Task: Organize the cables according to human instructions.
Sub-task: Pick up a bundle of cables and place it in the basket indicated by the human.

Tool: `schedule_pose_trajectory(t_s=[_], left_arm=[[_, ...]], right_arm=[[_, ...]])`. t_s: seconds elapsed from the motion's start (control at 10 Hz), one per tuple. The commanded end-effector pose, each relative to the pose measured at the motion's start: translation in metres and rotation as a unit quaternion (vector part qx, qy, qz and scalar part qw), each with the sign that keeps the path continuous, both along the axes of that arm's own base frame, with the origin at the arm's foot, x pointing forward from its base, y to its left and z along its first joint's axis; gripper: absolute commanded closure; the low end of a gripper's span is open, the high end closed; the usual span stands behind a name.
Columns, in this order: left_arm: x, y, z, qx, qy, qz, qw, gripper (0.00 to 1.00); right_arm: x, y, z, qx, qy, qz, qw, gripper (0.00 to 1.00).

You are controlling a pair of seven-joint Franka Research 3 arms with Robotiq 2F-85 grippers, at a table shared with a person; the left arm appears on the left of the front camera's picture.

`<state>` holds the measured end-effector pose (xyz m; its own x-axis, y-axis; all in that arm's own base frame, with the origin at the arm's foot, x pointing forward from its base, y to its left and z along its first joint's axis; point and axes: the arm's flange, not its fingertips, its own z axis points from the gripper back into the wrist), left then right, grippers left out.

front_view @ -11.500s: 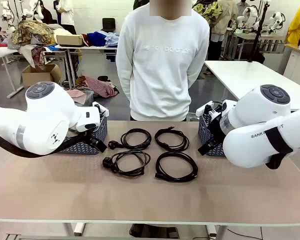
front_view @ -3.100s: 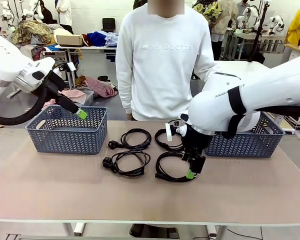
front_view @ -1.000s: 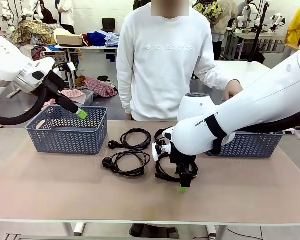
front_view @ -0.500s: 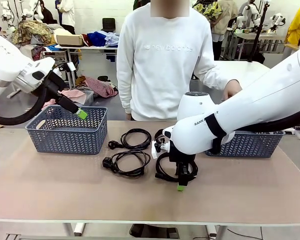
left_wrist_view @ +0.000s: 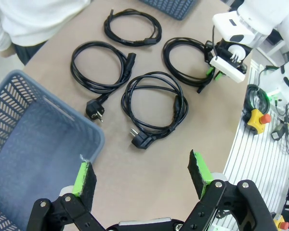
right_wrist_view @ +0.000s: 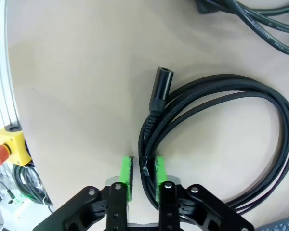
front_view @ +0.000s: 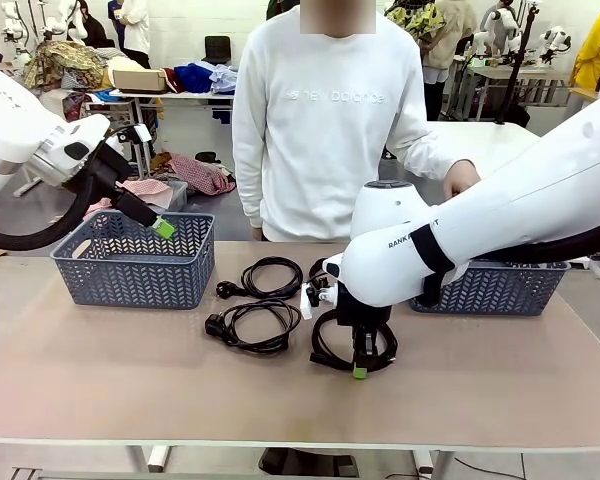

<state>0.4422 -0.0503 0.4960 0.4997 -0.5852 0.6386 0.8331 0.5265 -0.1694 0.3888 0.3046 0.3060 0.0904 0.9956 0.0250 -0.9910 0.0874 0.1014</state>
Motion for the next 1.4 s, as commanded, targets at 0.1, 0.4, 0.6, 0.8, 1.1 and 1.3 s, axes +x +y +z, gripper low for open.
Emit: schedule_pose_trajectory(t_s=[0.1, 0.4, 0.6, 0.8, 1.1, 1.3], left_arm=[[-0.001, 0.001, 0.0, -0.013, -0.003, -0.006, 1.0, 0.0], [-0.001, 0.001, 0.0, -0.013, -0.003, -0.006, 1.0, 0.0], [-0.001, 0.001, 0.0, -0.013, -0.003, -0.006, 1.0, 0.0], [-0.001, 0.001, 0.0, -0.013, -0.003, -0.006, 1.0, 0.0], [-0.001, 0.001, 0.0, -0.013, -0.003, -0.006, 1.0, 0.0], [-0.001, 0.001, 0.0, -0.013, -0.003, -0.006, 1.0, 0.0]], right_arm=[[-0.011, 0.003, 0.009, 0.001, 0.016, -0.016, 1.0, 1.0], [-0.012, -0.002, 0.019, 0.014, 0.004, -0.023, 1.0, 1.0], [-0.013, -0.004, 0.044, 0.031, -0.006, -0.02, 0.999, 1.0], [-0.014, -0.008, 0.084, 0.021, 0.015, 0.0, 1.0, 1.0], [-0.006, -0.029, 0.149, -0.021, 0.015, 0.04, 0.999, 1.0], [0.009, -0.055, 0.177, -0.027, 0.012, 0.045, 0.999, 1.0]])
